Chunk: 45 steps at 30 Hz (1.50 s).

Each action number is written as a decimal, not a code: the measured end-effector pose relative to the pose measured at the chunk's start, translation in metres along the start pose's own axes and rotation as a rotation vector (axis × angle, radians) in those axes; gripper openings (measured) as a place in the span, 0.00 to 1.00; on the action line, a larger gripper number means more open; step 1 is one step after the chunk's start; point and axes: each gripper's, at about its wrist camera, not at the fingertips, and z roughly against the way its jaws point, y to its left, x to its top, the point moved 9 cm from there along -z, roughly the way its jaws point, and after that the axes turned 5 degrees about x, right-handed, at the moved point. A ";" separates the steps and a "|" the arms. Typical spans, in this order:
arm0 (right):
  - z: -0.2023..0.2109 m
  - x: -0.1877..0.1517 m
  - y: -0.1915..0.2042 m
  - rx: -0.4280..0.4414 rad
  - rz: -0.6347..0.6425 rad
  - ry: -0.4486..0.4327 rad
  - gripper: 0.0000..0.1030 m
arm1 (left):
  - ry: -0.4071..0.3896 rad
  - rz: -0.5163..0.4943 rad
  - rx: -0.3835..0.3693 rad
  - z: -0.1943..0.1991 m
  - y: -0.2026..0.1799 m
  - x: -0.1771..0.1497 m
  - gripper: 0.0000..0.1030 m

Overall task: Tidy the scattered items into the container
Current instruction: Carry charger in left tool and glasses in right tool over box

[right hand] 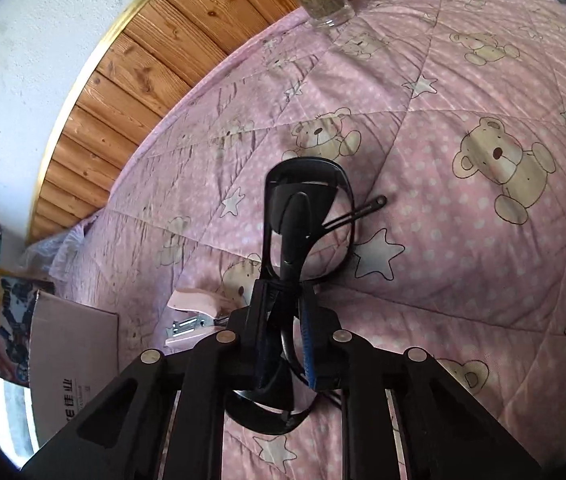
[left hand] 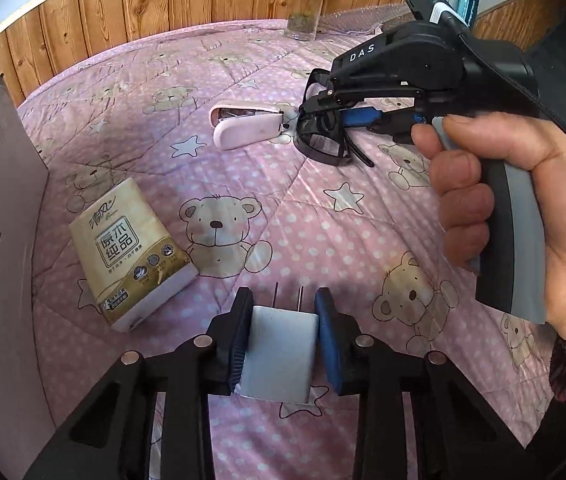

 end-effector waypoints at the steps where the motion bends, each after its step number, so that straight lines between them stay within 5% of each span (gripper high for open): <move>1: 0.006 -0.001 0.002 0.006 0.001 -0.005 0.14 | -0.002 0.010 -0.007 0.002 0.001 -0.001 0.32; 12: 0.058 -0.049 0.033 0.059 0.044 -0.008 0.13 | -0.018 0.094 -0.033 0.034 0.006 -0.007 0.32; 27: 0.101 -0.143 0.062 0.095 0.126 0.060 0.14 | -0.017 0.140 0.036 0.082 0.013 -0.038 0.32; 45: 0.148 -0.207 0.095 0.104 0.254 0.067 0.14 | -0.049 0.187 0.107 0.140 0.018 -0.071 0.32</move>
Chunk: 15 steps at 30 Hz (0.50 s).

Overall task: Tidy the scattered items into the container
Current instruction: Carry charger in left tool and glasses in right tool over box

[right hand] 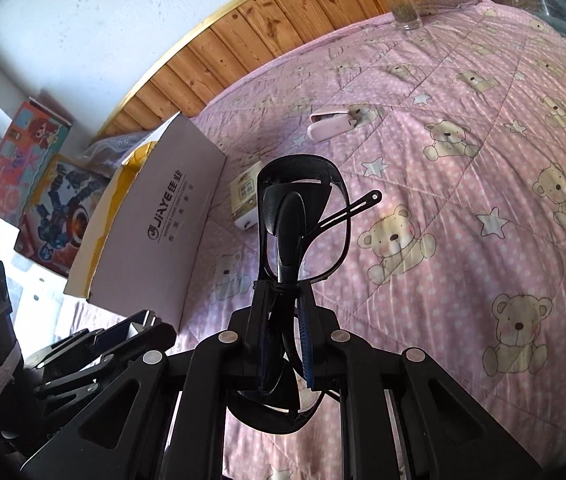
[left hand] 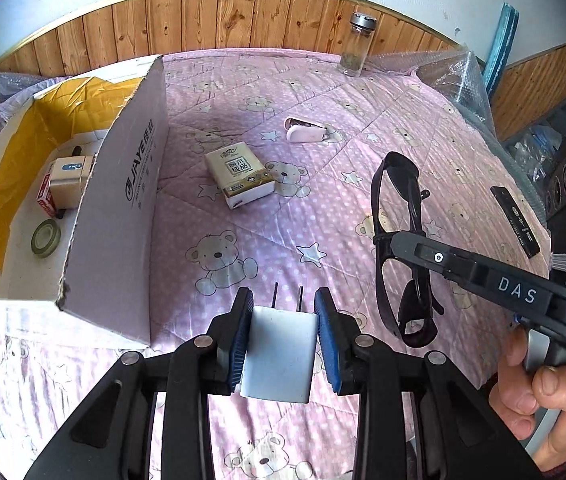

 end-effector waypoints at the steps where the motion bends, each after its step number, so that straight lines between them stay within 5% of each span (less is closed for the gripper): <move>1: 0.001 -0.002 0.004 0.000 0.010 0.001 0.14 | -0.004 0.003 0.000 0.003 0.001 -0.002 0.32; 15: 0.017 -0.033 0.059 0.018 0.158 0.010 0.14 | -0.060 0.052 0.004 0.050 0.026 -0.026 0.32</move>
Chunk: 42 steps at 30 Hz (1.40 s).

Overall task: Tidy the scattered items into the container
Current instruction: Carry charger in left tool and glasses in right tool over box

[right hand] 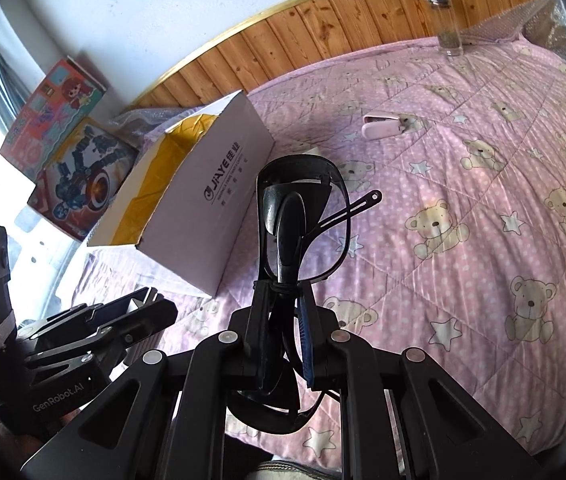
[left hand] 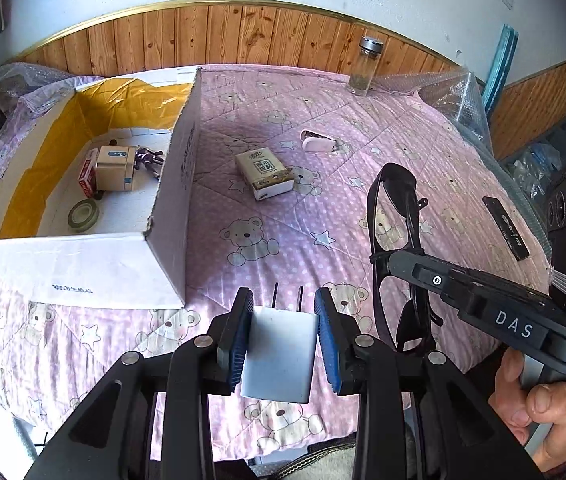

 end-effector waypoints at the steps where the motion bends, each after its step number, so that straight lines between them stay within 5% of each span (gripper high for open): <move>1: 0.000 -0.001 0.005 0.002 0.013 0.003 0.14 | -0.003 0.005 -0.001 0.003 0.002 -0.001 0.32; 24: -0.003 -0.006 0.114 0.014 0.307 0.007 0.14 | -0.101 0.109 -0.002 0.060 0.072 0.004 0.32; 42: -0.013 0.021 0.198 0.078 0.490 -0.002 0.14 | -0.138 0.128 0.082 0.082 0.130 0.031 0.32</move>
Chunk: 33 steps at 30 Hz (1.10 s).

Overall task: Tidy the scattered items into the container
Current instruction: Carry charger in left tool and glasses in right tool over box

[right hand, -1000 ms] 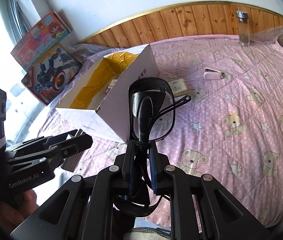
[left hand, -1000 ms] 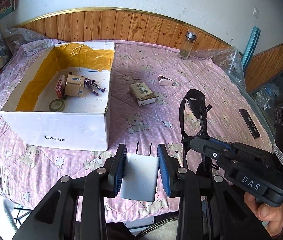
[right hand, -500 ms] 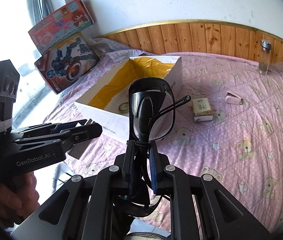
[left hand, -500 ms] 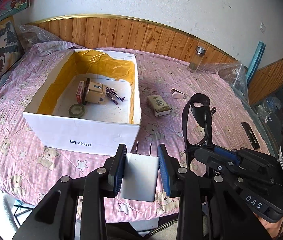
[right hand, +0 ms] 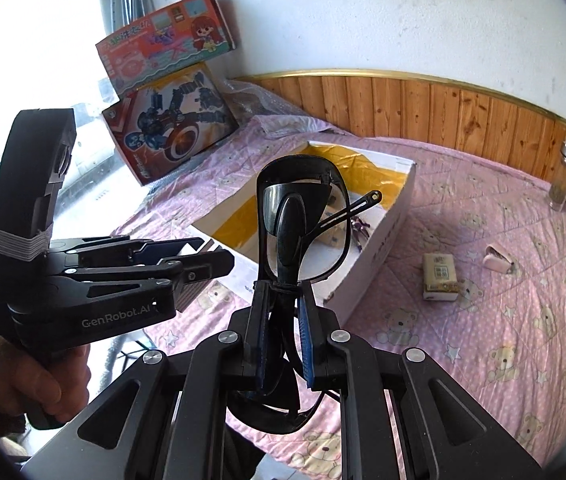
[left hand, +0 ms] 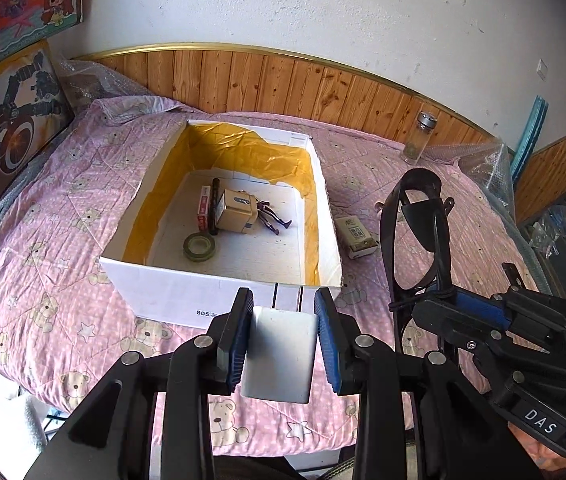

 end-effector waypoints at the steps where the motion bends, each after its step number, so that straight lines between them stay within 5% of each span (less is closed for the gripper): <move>1: -0.001 0.004 0.002 0.001 0.009 -0.002 0.14 | -0.004 -0.005 0.007 0.001 0.002 0.003 0.32; 18: -0.008 0.061 0.005 0.010 0.078 -0.029 0.14 | -0.050 -0.051 0.071 0.005 0.021 0.060 0.32; 33: -0.032 0.103 -0.032 0.007 0.054 -0.006 0.14 | -0.006 -0.044 0.047 -0.034 0.015 0.088 0.32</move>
